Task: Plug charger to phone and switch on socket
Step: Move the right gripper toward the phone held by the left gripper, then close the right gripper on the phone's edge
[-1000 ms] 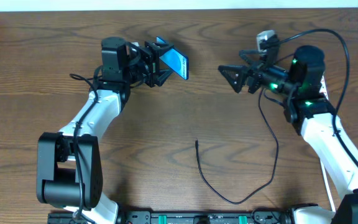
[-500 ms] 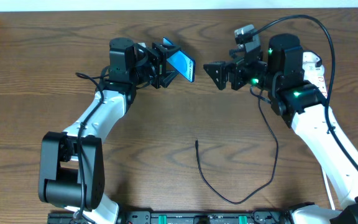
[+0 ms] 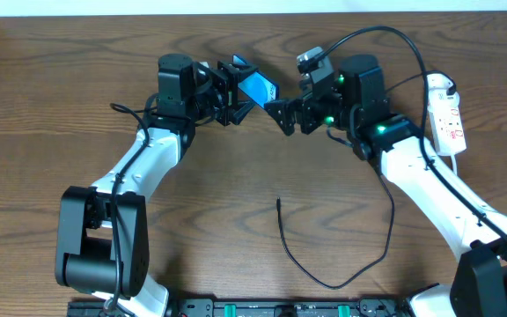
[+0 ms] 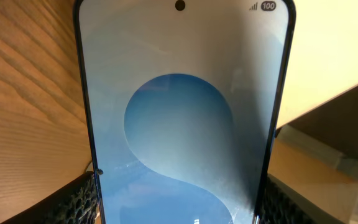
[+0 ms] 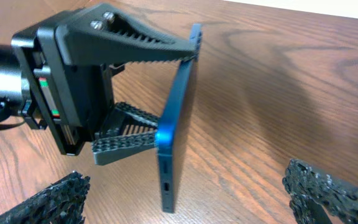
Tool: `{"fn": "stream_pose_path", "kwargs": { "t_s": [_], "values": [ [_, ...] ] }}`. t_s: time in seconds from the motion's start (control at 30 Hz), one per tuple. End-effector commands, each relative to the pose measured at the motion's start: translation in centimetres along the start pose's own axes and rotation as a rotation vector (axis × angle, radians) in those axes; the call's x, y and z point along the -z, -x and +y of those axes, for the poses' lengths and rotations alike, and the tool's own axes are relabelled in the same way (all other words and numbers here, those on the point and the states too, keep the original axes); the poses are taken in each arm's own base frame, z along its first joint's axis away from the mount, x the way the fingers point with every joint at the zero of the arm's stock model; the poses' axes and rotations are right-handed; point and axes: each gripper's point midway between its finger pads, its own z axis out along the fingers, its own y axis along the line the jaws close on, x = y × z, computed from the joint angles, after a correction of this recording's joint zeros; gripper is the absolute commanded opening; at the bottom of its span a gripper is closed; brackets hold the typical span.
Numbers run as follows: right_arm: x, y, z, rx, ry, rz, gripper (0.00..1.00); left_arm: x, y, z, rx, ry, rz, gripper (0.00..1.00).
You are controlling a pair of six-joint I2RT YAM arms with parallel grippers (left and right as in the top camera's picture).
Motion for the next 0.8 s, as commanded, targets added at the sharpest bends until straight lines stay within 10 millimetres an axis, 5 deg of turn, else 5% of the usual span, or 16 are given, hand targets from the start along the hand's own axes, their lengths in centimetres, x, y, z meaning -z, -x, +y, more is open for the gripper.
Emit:
{"fn": "stream_pose_path", "kwargs": {
  "t_s": [0.0, 0.6, 0.77],
  "values": [
    [-0.5, 0.3, 1.1, 0.036, 0.027, -0.001, 0.99, 0.5, -0.9, -2.4, -0.007, -0.047, 0.015, 0.07],
    [-0.6, 0.4, 0.6, -0.035, -0.008, -0.007, 0.99, -0.8, -3.9, -2.0, 0.055, -0.024, 0.096, 0.08],
    [-0.6, 0.4, 0.0, -0.055, -0.046, -0.01, 0.9, -0.9, -4.3, -2.0, 0.052, -0.021, 0.104, 0.07]
  ]
}}
